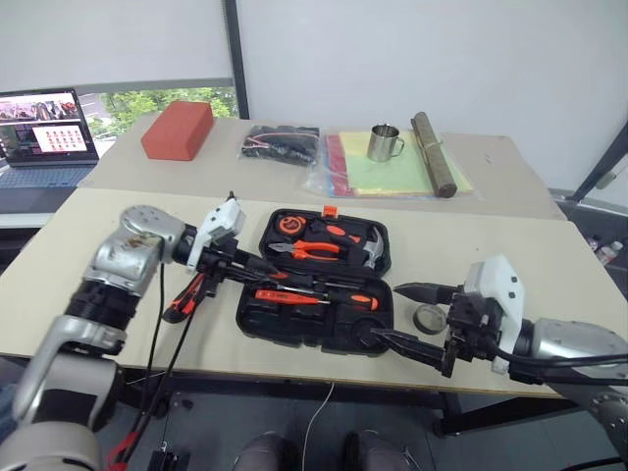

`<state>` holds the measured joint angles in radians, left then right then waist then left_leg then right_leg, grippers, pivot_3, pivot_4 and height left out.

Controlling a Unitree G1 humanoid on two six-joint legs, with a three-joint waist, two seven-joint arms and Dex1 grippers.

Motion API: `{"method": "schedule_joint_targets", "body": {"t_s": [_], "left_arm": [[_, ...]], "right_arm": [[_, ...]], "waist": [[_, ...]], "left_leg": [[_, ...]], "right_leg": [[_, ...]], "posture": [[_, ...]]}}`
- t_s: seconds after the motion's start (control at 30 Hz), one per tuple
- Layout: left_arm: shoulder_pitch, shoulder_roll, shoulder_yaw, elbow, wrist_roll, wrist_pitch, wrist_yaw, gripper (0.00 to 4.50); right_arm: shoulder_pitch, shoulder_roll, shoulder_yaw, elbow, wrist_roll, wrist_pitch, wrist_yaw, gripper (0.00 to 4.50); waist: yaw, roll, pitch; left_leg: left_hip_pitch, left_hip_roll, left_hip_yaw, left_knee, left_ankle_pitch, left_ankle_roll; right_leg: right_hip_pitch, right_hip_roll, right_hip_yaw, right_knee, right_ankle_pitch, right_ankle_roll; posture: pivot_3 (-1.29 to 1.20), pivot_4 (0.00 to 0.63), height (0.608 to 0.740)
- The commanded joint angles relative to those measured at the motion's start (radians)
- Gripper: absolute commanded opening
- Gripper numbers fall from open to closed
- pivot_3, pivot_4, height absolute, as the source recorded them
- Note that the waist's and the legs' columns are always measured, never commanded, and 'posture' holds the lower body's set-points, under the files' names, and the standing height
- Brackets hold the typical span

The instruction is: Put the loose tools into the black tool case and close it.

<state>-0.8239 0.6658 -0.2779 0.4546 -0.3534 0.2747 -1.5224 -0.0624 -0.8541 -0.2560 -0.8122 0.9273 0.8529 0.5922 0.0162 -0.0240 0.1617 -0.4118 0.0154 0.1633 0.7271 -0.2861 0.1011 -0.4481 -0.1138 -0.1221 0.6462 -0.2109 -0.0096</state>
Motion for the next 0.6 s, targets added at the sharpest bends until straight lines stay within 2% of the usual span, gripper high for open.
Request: {"method": "schedule_joint_targets", "body": {"t_s": [0.03,0.23,0.37,0.47,0.6], "left_arm": [[0.016,-0.056,0.025,0.032,0.037,-0.067,0.042,0.02],[0.066,-0.072,-0.025,0.036,0.152,-0.158,0.063,0.02],[0.096,-0.055,-0.069,0.113,0.28,-0.282,0.113,0.02],[0.097,-0.053,-0.063,0.15,0.298,-0.308,0.12,0.02],[0.095,-0.042,-0.027,0.137,0.251,-0.263,0.079,0.02]], "right_arm": [[-0.034,-0.003,-0.012,0.011,0.01,-0.027,0.007,4.5],[-0.054,0.004,-0.007,0.024,0.019,-0.019,0.001,4.5],[-0.054,0.013,-0.004,0.022,0.026,-0.016,-0.012,4.5],[-0.049,0.017,-0.003,0.014,0.031,-0.014,-0.019,4.5],[-0.039,0.018,-0.001,0.005,0.042,-0.013,-0.023,4.5]], "waist": [[-0.002,0.0,0.0],[-0.005,0.0,0.0],[-0.004,0.001,0.0],[-0.004,0.003,-0.002],[-0.004,0.005,-0.004]], "left_leg": [[0.0,0.0,0.0,0.0,0.0,0.0],[0.0,0.0,0.0,0.0,0.0,0.0],[0.003,0.0,0.0,-0.001,0.0,0.0],[0.01,0.001,-0.002,-0.002,-0.001,0.001],[0.012,0.0,-0.002,-0.005,-0.004,0.001]], "right_leg": [[0.0,0.0,0.0,0.0,0.001,-0.001],[-0.001,0.0,0.0,0.0,0.003,-0.004],[0.002,-0.001,0.0,0.0,0.003,-0.004],[0.01,-0.007,0.0,-0.004,0.002,-0.004],[0.011,-0.01,-0.001,-0.005,0.002,-0.003]], "posture": [[0.0,0.15,0.736],[0.0,0.15,0.736],[0.0,0.15,0.736],[0.0,0.15,0.736],[0.0,0.15,0.736]]}}
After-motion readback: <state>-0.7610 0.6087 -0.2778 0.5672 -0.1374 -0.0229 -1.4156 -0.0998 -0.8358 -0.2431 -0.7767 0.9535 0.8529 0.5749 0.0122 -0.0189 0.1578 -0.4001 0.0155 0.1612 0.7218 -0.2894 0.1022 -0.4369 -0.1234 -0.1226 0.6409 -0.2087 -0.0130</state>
